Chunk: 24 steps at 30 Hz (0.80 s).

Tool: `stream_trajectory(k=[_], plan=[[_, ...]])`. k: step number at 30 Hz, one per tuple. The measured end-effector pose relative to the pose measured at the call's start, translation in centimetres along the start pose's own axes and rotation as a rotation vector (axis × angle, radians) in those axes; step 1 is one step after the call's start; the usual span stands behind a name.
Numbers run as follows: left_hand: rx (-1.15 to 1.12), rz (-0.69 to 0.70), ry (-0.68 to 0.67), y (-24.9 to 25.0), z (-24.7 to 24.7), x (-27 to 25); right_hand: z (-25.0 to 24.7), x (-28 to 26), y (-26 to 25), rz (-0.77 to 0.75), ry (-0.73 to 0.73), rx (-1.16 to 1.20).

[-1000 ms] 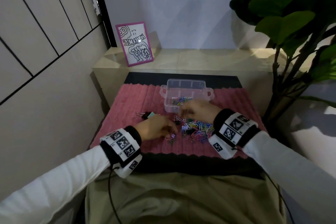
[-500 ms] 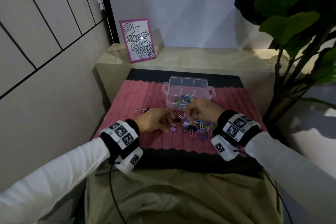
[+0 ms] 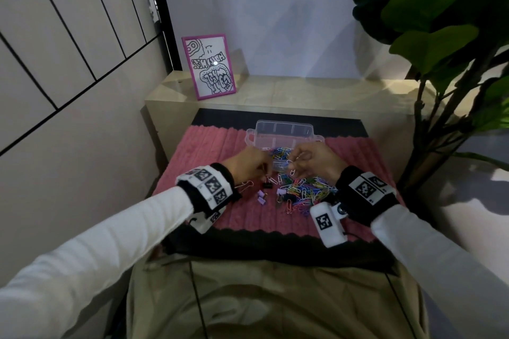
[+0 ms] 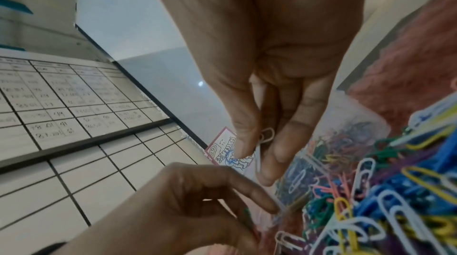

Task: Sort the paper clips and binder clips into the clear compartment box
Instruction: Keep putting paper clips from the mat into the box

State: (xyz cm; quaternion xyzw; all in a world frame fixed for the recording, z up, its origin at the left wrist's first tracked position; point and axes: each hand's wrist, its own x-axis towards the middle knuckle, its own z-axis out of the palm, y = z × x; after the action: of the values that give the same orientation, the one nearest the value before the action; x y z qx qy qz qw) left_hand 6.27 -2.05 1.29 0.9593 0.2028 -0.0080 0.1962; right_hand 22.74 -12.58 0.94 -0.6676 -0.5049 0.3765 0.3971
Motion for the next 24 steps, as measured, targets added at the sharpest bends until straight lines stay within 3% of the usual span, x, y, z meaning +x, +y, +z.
stream_trajectory(k=[3, 7, 15, 20, 24], plan=[[0.138, 0.071, -0.037, 0.8, 1.0, 2.0, -0.8, -0.4, 0.1, 0.014, -0.014, 0.072], [0.258, 0.096, -0.120, 2.0, 2.4, 3.4, -1.6, -0.7, 0.5, -0.001, 0.031, 0.002], [0.229, -0.052, -0.139, 1.2, 3.0, 3.3, -1.8, -0.9, 0.9, 0.018, 0.026, 0.019], [-0.016, -0.070, -0.149, 0.5, 0.6, 1.4, -2.1, -0.5, 0.1, -0.013, 0.044, 0.099], [-0.246, -0.084, -0.050, -0.8, -3.0, 0.5, -2.6, 0.5, -0.3, -0.022, 0.064, 0.107]])
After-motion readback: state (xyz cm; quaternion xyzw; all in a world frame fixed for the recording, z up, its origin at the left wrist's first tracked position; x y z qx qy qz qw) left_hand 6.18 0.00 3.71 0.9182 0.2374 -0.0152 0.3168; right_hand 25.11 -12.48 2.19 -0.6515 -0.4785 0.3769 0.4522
